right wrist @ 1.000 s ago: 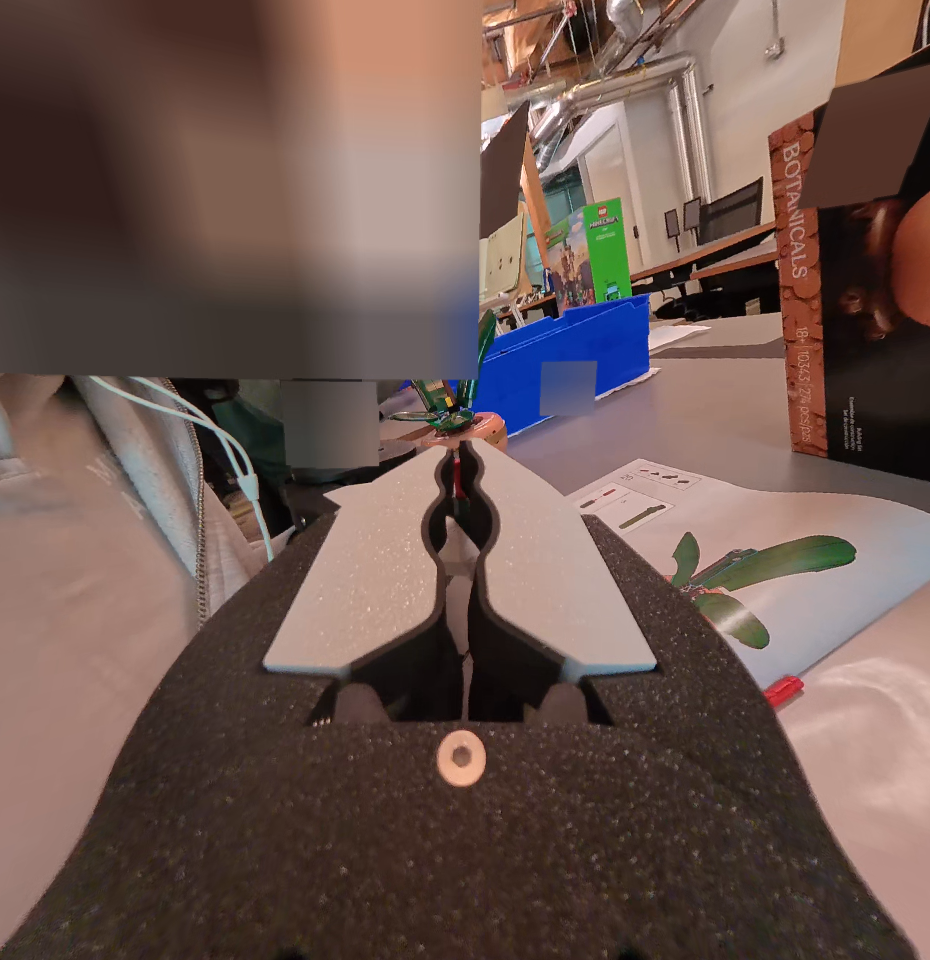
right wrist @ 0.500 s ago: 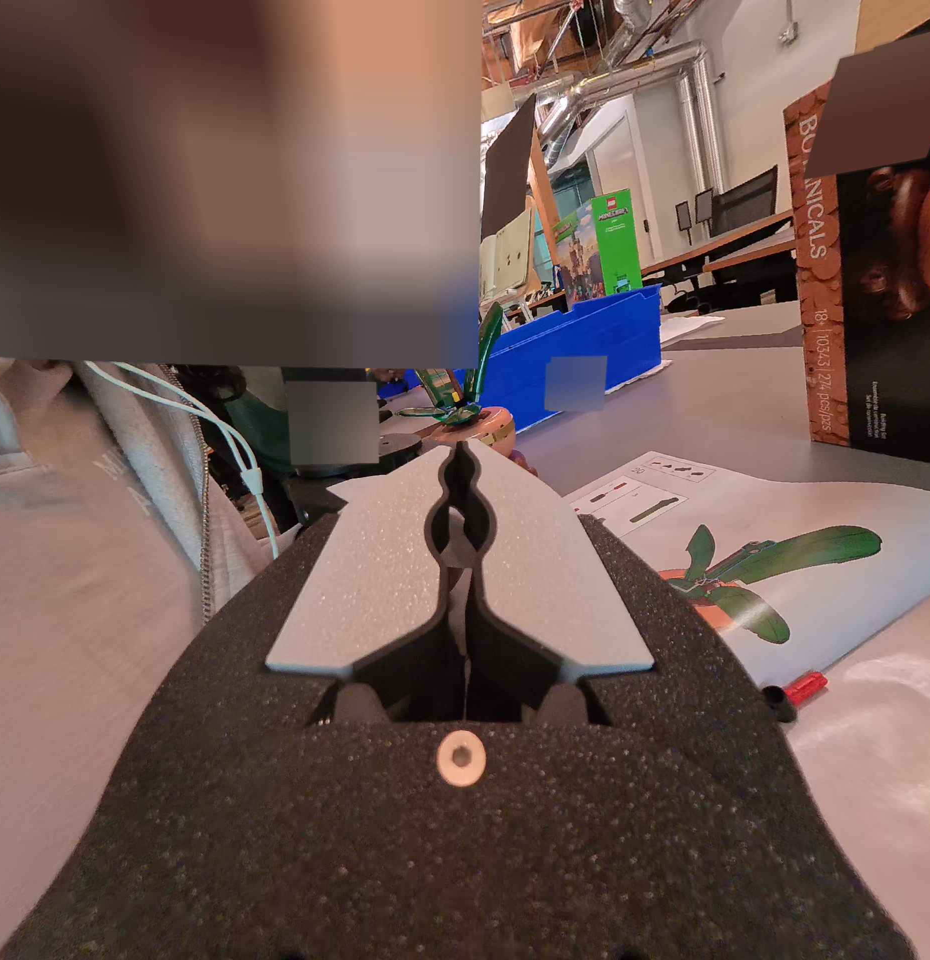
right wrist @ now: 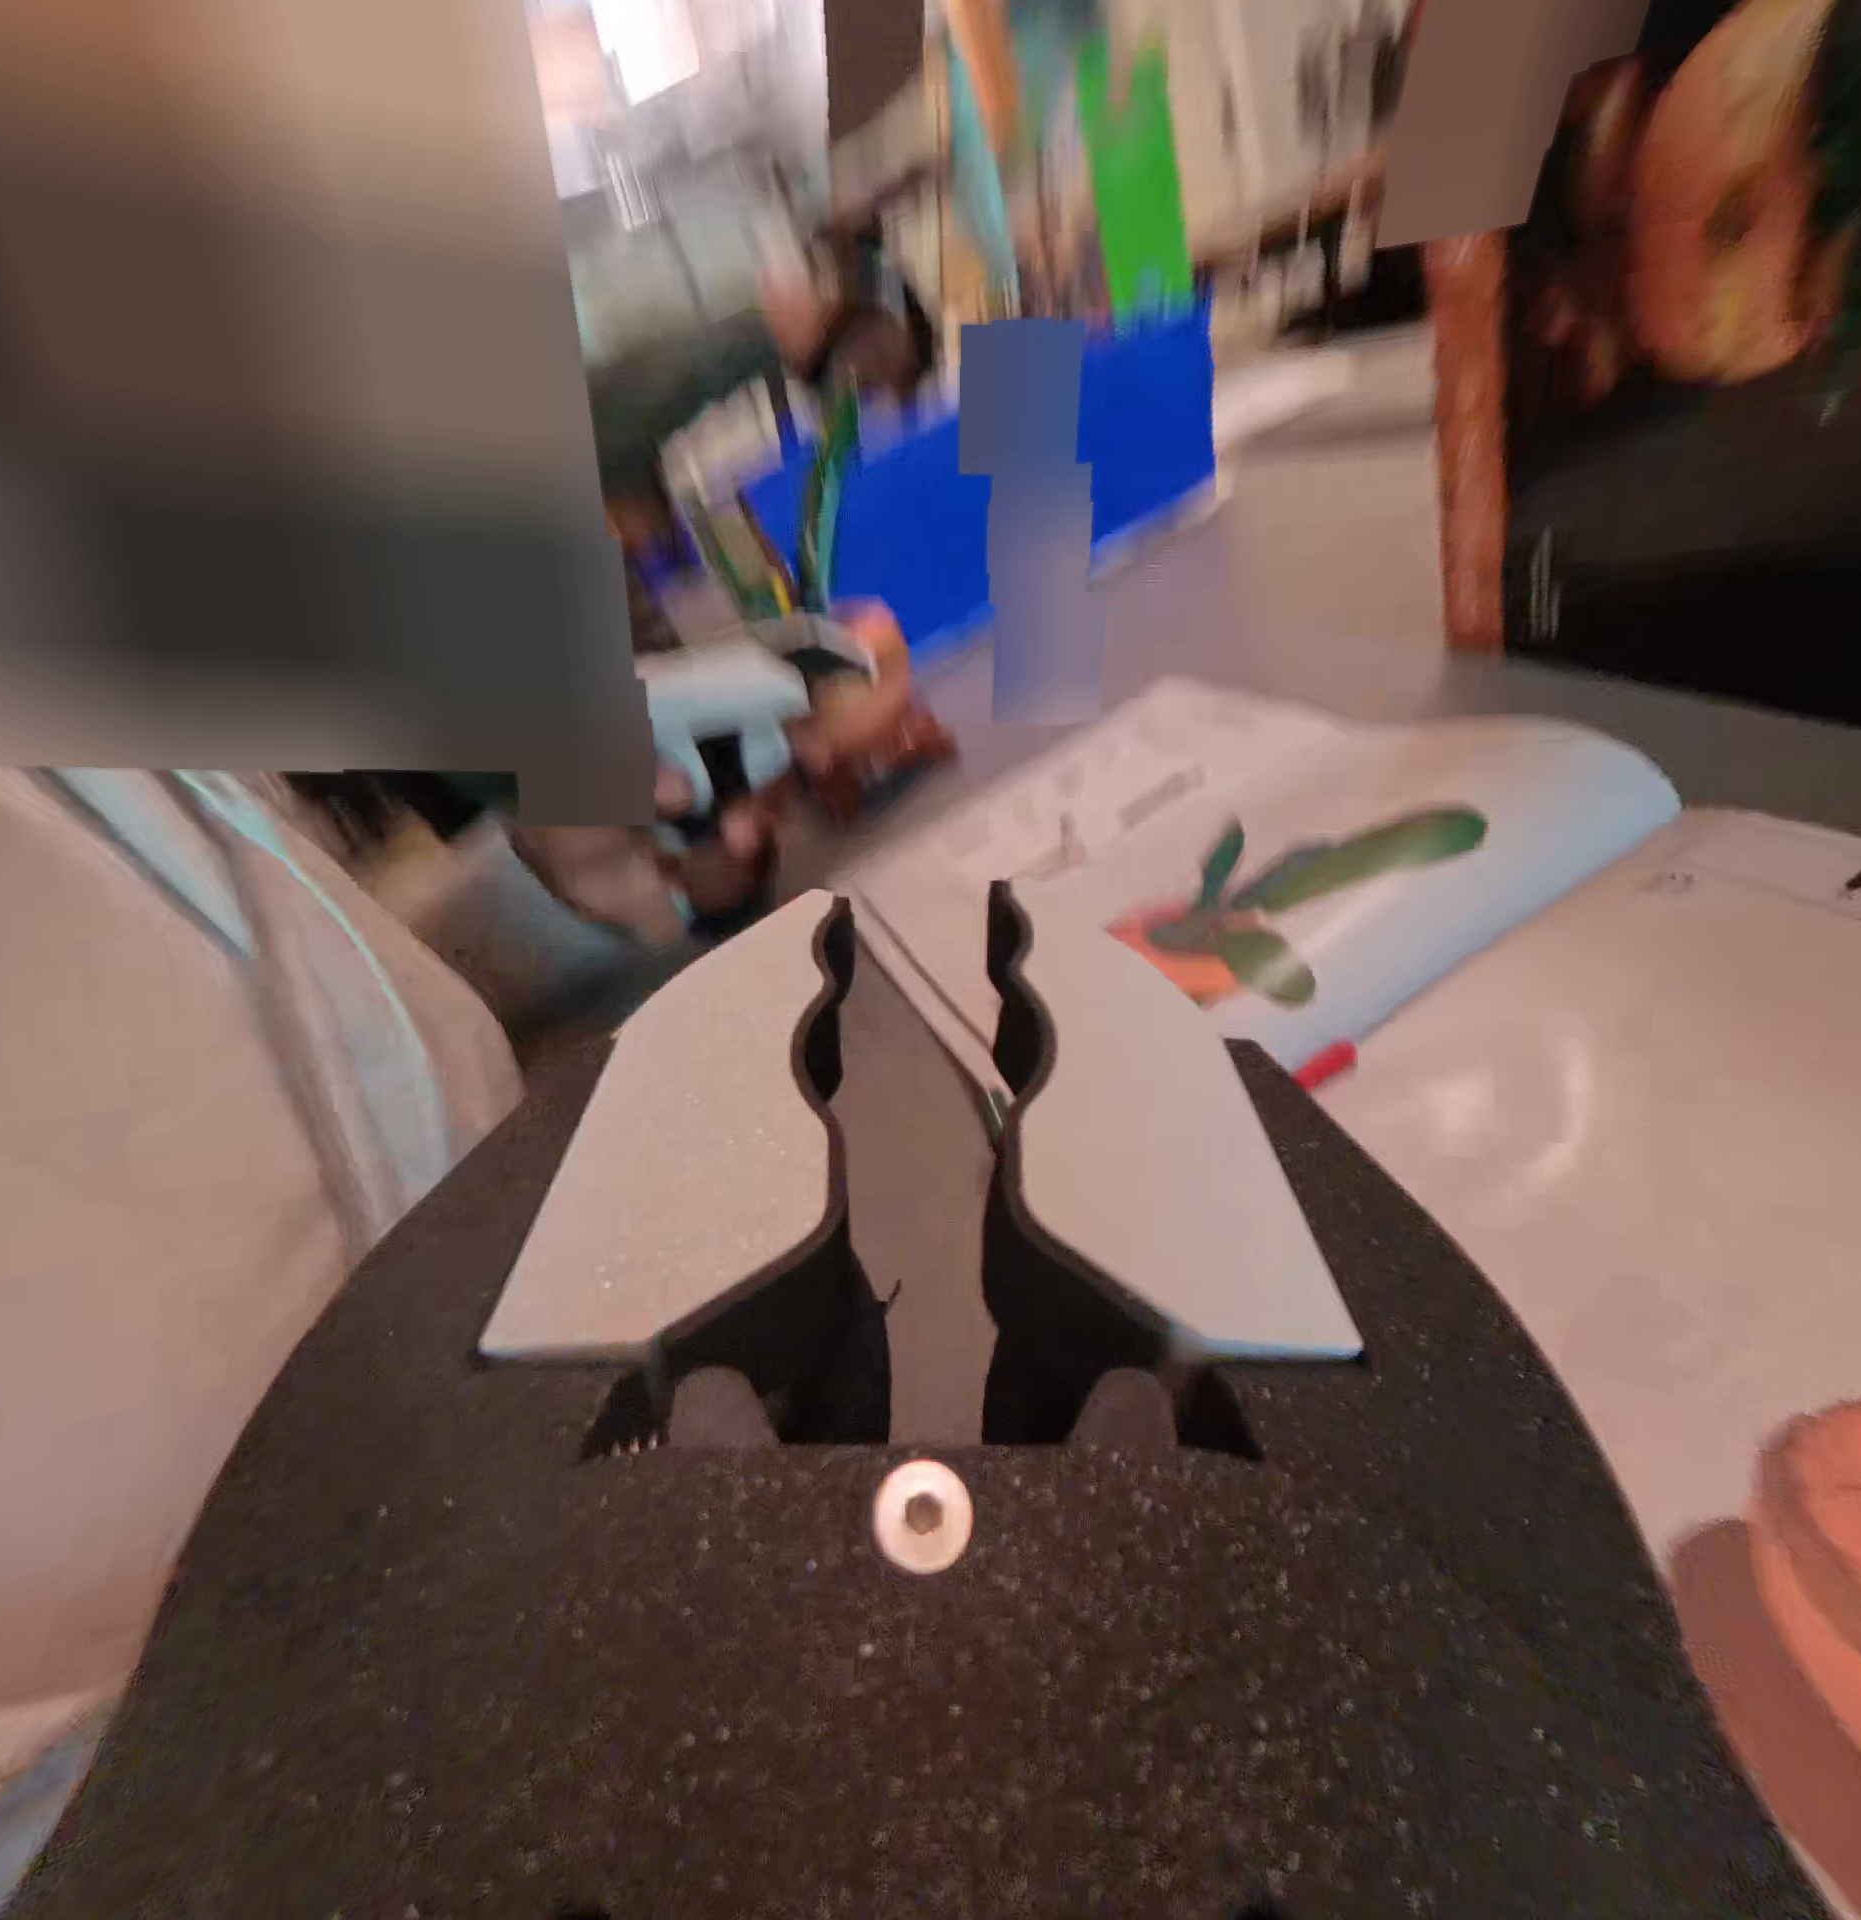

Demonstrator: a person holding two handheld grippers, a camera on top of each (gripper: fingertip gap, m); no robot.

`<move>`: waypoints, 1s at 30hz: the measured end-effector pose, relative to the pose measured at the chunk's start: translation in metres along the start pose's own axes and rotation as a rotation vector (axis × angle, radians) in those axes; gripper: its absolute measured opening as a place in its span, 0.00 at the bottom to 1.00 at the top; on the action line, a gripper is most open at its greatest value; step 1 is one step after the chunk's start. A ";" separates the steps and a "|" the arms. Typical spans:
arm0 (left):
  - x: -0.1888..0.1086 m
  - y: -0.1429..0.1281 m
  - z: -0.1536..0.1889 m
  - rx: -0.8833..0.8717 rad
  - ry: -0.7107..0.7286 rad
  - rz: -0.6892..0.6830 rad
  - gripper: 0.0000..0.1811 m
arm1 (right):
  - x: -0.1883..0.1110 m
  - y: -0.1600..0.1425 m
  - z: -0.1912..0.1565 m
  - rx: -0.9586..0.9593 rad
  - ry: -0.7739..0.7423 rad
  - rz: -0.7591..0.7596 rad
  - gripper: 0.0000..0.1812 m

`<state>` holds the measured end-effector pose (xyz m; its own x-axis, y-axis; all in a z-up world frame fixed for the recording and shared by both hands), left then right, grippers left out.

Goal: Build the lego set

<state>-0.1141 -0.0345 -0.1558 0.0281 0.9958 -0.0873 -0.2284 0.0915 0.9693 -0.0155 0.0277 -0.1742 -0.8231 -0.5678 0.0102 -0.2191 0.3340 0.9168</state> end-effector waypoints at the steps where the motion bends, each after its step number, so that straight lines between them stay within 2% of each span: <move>1: -0.001 -0.001 -0.005 -0.006 0.018 0.014 0.13 | 0.003 -0.013 0.003 -0.041 -0.038 -0.159 0.13; 4: -0.007 0.014 -0.009 -0.134 -0.001 0.169 0.10 | 0.011 -0.041 0.003 -0.182 -0.065 -0.519 0.13; 7: -0.013 0.022 -0.005 -0.160 -0.030 0.236 0.09 | 0.010 -0.051 0.007 -0.284 -0.118 -0.678 0.11; 10: -0.012 0.015 -0.001 -0.059 -0.006 0.187 0.09 | 0.011 -0.060 0.004 -0.220 -0.140 -0.737 0.06; 16: -0.010 0.001 0.021 0.069 -0.013 0.093 0.10 | 0.001 -0.067 0.013 -0.157 -0.327 -0.816 0.08; 20: -0.009 -0.012 0.034 0.191 -0.037 0.017 0.11 | 0.009 -0.074 0.015 -0.138 -0.345 -0.808 0.04; 22: -0.009 -0.021 0.041 0.253 -0.067 -0.036 0.12 | 0.012 -0.076 0.013 -0.125 -0.298 -0.792 0.04; 25: -0.012 -0.042 0.054 0.380 -0.155 -0.144 0.14 | 0.018 -0.068 -0.003 -0.217 -0.120 -0.731 0.03; 28: -0.014 -0.062 0.066 0.610 -0.242 -0.247 0.14 | 0.016 -0.054 -0.020 -0.418 0.016 -0.850 0.03; 30: -0.009 -0.069 0.070 0.790 -0.250 -0.268 0.14 | 0.016 -0.050 -0.034 -0.376 0.142 -0.945 0.03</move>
<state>-0.0307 -0.0502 -0.2062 0.2181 0.9023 -0.3719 0.5561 0.1983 0.8071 -0.0002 -0.0240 -0.2062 -0.3247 -0.5685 -0.7559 -0.5470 -0.5391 0.6405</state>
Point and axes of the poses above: each gripper's, where its closed fingertips meet, x out along the fingers, y out of its top, z = x × y across the jaws, the point moved 1 cm from there along -x, back along the fingers, and after that the axes turned 14 degrees about y, right-handed, at the moved point
